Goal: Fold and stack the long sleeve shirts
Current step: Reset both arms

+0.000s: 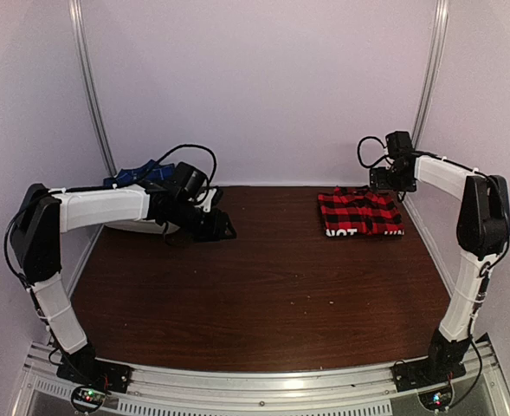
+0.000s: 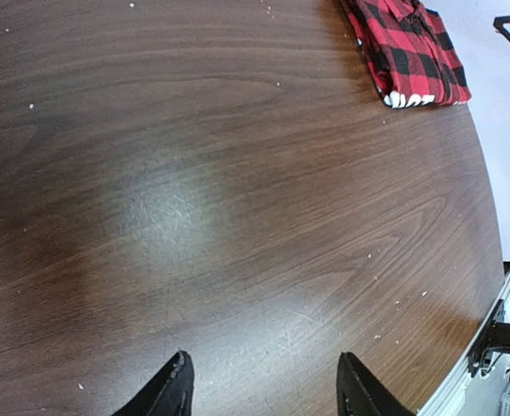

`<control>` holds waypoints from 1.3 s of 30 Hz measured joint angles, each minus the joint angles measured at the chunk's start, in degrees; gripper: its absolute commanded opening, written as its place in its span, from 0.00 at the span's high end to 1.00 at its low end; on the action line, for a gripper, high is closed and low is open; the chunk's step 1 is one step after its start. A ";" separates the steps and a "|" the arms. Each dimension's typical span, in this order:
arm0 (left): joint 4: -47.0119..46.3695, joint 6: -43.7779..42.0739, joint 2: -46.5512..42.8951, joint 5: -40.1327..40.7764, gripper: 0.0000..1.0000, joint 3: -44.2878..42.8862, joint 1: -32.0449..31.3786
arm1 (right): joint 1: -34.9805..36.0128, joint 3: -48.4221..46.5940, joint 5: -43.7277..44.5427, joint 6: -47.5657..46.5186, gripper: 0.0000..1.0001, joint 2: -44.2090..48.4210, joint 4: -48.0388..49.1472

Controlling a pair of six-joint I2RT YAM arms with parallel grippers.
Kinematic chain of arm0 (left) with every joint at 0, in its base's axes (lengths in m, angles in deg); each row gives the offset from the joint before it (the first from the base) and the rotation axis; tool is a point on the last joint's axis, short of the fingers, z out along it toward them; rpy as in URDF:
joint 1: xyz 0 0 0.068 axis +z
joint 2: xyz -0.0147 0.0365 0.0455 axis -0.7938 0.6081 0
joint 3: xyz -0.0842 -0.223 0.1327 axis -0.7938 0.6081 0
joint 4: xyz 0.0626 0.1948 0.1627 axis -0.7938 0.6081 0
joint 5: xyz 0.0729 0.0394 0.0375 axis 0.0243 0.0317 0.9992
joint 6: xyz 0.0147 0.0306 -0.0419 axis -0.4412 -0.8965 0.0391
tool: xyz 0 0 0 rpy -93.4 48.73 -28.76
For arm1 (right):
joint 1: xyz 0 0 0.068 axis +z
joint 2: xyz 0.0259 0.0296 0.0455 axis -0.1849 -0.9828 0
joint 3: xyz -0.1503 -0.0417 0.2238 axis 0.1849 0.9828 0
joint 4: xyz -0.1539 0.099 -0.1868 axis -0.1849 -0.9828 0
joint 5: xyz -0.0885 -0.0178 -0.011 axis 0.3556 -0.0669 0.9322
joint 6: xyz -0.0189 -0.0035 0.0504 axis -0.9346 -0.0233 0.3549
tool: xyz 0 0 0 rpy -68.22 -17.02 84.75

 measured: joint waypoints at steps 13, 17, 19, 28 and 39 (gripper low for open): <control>-6.88 -0.31 -7.85 4.39 0.32 4.39 0.00 | 13.99 23.37 -4.04 7.15 0.00 21.07 9.27; -9.57 -0.52 -10.19 5.66 0.33 8.28 0.00 | 20.33 28.20 -4.72 9.46 0.00 25.29 11.30; -10.34 -0.63 -11.52 6.27 0.32 10.19 0.00 | 23.21 29.70 -4.90 10.62 0.00 26.77 12.22; -15.13 -1.03 -17.99 8.33 0.32 17.68 0.00 | 34.29 34.36 -5.09 15.45 0.00 31.95 17.62; -19.39 -1.01 -23.41 10.27 0.32 23.71 0.00 | 40.41 39.54 -5.09 20.00 0.00 35.08 24.61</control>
